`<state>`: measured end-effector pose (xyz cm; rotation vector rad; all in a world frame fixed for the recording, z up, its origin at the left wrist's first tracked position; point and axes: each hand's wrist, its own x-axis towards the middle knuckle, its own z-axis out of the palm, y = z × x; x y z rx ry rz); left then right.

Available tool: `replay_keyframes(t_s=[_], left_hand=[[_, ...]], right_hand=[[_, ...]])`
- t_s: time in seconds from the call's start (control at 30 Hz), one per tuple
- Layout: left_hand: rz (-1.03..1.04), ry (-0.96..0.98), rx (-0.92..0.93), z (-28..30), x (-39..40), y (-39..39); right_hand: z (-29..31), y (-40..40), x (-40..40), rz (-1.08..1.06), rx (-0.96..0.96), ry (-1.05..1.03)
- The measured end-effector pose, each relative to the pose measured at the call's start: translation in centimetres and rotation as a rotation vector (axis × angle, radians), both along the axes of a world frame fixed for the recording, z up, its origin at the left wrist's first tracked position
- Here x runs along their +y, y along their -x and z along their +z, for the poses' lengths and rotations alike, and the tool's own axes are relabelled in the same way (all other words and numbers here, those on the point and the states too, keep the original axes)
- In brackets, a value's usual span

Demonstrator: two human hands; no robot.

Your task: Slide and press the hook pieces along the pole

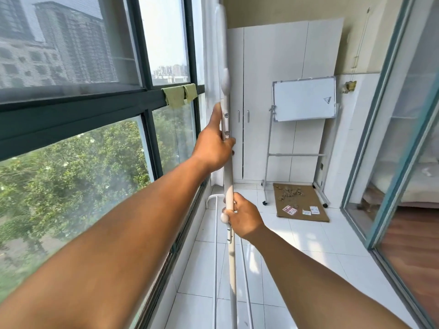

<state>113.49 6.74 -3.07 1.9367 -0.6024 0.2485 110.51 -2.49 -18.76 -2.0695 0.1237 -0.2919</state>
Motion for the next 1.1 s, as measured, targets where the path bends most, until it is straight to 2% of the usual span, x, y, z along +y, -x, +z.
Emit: replay_keyframes(t_s=[0.2,0.57,1.1], left_hand=[[-0.02,-0.005,0.006,-0.1,0.1,-3.6],[0.07,-0.032,-0.004,-0.2,-1.2,-10.7],[0.051,-0.002,0.057,0.0,-9.2,-23.1]], right_hand=[[-0.2,-4.1,0.2,-0.037,0.017,0.002],[0.1,-10.3,-0.6,-0.028,0.015,-0.046],[0.6,-22.9,-8.8,-0.033,0.035,0.03]])
